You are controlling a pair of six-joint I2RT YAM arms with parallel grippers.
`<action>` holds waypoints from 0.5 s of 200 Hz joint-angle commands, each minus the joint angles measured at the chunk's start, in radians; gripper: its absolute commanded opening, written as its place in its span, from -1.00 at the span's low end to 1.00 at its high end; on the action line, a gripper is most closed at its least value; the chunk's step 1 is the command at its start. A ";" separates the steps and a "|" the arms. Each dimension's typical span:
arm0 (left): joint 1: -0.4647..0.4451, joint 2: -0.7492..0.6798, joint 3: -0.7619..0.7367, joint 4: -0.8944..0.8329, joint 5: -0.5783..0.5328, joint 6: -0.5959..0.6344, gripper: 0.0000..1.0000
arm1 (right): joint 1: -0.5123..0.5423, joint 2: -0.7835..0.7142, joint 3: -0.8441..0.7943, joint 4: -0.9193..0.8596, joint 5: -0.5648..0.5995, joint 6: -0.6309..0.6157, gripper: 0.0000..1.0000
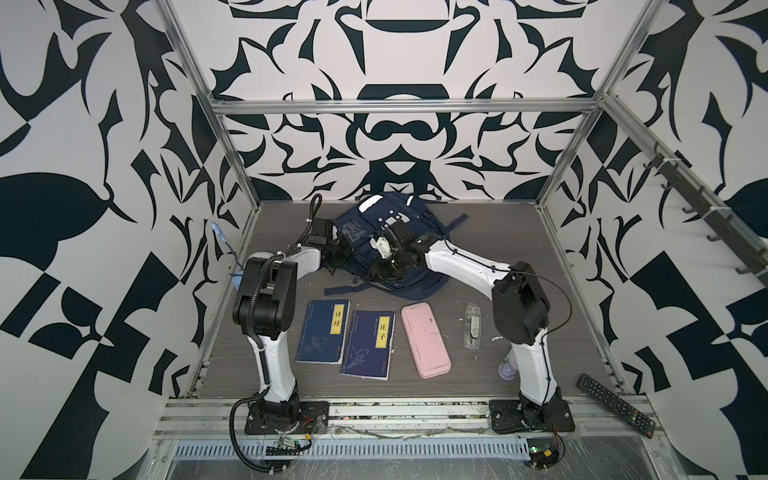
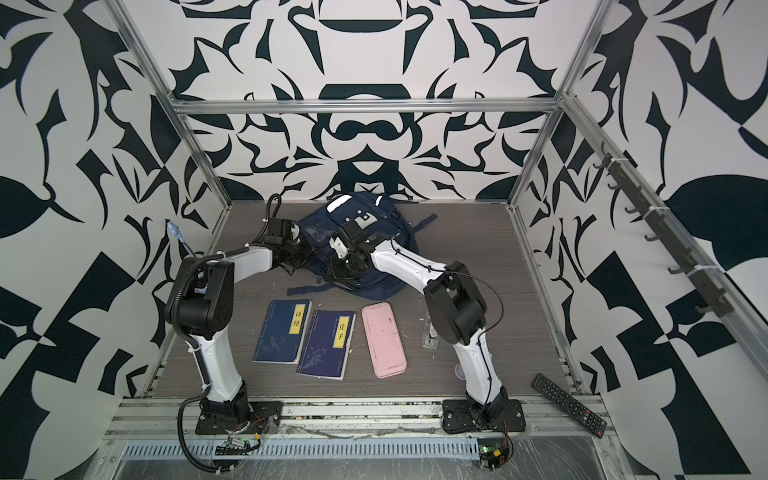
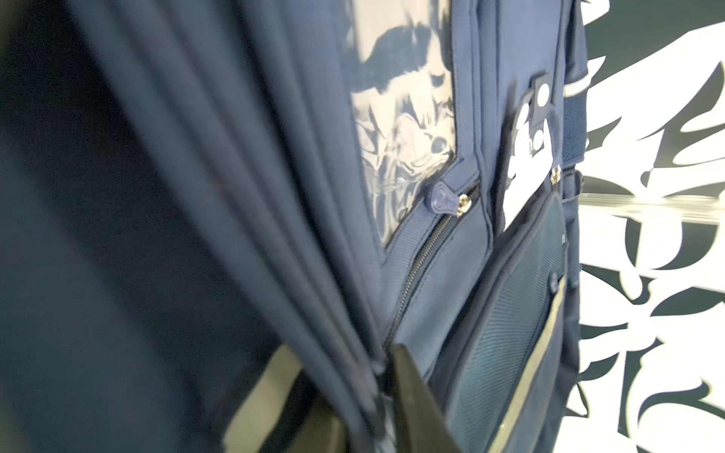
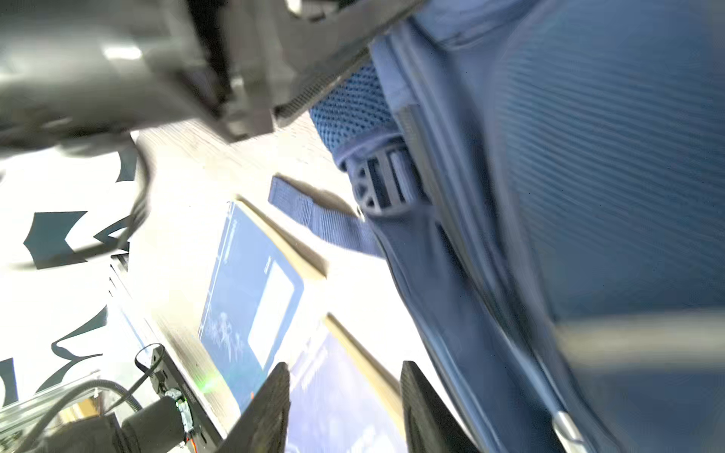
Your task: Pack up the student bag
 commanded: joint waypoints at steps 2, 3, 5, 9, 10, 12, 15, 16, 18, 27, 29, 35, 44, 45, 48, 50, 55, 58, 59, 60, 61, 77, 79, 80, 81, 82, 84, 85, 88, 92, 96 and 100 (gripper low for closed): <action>-0.012 -0.071 0.024 -0.054 -0.019 0.049 -0.39 | -0.015 -0.137 -0.121 0.024 0.070 -0.021 -0.02; -0.013 -0.072 0.023 -0.056 -0.020 0.050 -0.39 | -0.015 -0.142 -0.127 0.025 0.072 -0.020 -0.02; -0.014 -0.078 0.021 -0.060 -0.022 0.054 -0.36 | -0.018 -0.152 -0.138 0.027 0.076 -0.017 -0.02; -0.018 -0.087 0.022 -0.067 -0.027 0.065 -0.32 | -0.021 -0.171 -0.163 0.034 0.081 -0.016 -0.02; -0.019 -0.089 0.022 -0.069 -0.028 0.066 -0.31 | -0.022 -0.173 -0.170 0.035 0.082 -0.015 -0.02; -0.020 -0.093 0.021 -0.072 -0.031 0.070 -0.29 | -0.024 -0.184 -0.179 0.039 0.084 -0.014 -0.02; -0.024 -0.101 0.020 -0.079 -0.035 0.077 -0.26 | -0.026 -0.198 -0.199 0.045 0.087 -0.012 -0.02; -0.025 -0.104 0.019 -0.080 -0.037 0.079 -0.25 | -0.026 -0.203 -0.206 0.047 0.088 -0.011 -0.02; -0.026 -0.107 0.019 -0.084 -0.040 0.084 -0.24 | -0.028 -0.212 -0.218 0.050 0.091 -0.010 -0.02; -0.035 -0.127 0.014 -0.104 -0.056 0.105 -0.17 | -0.036 -0.244 -0.255 0.063 0.102 -0.007 -0.02; -0.038 -0.132 0.011 -0.108 -0.060 0.109 -0.15 | -0.038 -0.252 -0.266 0.064 0.104 -0.005 -0.02; -0.044 -0.145 0.008 -0.118 -0.069 0.120 -0.11 | -0.043 -0.268 -0.293 0.070 0.106 -0.002 -0.02; -0.052 -0.165 -0.003 -0.129 -0.082 0.132 -0.04 | -0.052 -0.289 -0.326 0.076 0.110 0.002 -0.02; -0.054 -0.167 -0.004 -0.130 -0.083 0.133 -0.04 | -0.053 -0.291 -0.330 0.077 0.111 0.002 -0.02; -0.056 -0.176 -0.009 -0.132 -0.084 0.137 -0.01 | -0.056 -0.296 -0.341 0.079 0.111 0.004 -0.02; -0.057 -0.179 -0.013 -0.132 -0.086 0.140 0.01 | -0.058 -0.301 -0.349 0.082 0.112 0.005 -0.02; -0.061 -0.190 -0.021 -0.133 -0.088 0.147 0.05 | -0.061 -0.310 -0.366 0.086 0.114 0.008 -0.02; -0.062 -0.197 -0.026 -0.134 -0.089 0.153 0.09 | -0.066 -0.315 -0.376 0.088 0.114 0.012 -0.02; -0.063 -0.199 -0.027 -0.134 -0.088 0.155 0.10 | -0.067 -0.317 -0.380 0.090 0.114 0.012 -0.02; -0.064 -0.202 -0.029 -0.134 -0.089 0.156 0.11 | -0.068 -0.319 -0.383 0.092 0.114 0.012 -0.02; -0.064 -0.205 -0.030 -0.135 -0.089 0.158 0.13 | -0.070 -0.321 -0.386 0.093 0.114 0.013 -0.02; -0.067 -0.235 -0.042 -0.165 -0.068 0.197 0.35 | -0.081 -0.347 -0.436 0.118 0.107 0.026 -0.03; -0.067 -0.238 -0.043 -0.172 -0.065 0.204 0.37 | -0.082 -0.350 -0.441 0.120 0.105 0.027 -0.03; -0.067 -0.239 -0.044 -0.176 -0.063 0.207 0.37 | -0.082 -0.351 -0.445 0.122 0.105 0.027 -0.03; -0.067 -0.242 -0.044 -0.181 -0.062 0.210 0.38 | -0.082 -0.352 -0.448 0.125 0.105 0.027 -0.03; -0.067 -0.243 -0.044 -0.185 -0.061 0.213 0.38 | -0.083 -0.354 -0.450 0.126 0.106 0.028 -0.03; -0.067 -0.246 -0.046 -0.192 -0.062 0.219 0.40 | -0.084 -0.356 -0.458 0.129 0.106 0.029 -0.03; -0.067 -0.247 -0.047 -0.196 -0.062 0.220 0.40 | -0.085 -0.357 -0.460 0.132 0.107 0.029 -0.03; -0.067 -0.255 -0.052 -0.204 -0.060 0.227 0.42 | -0.087 -0.360 -0.468 0.137 0.109 0.030 -0.03; -0.069 -0.266 -0.061 -0.211 -0.060 0.233 0.45 | -0.090 -0.363 -0.479 0.144 0.111 0.033 -0.03; -0.069 -0.279 -0.072 -0.214 -0.057 0.238 0.47 | -0.095 -0.363 -0.488 0.147 0.110 0.034 -0.03; -0.069 -0.290 -0.085 -0.216 -0.057 0.241 0.49 | -0.100 -0.362 -0.496 0.150 0.106 0.035 -0.02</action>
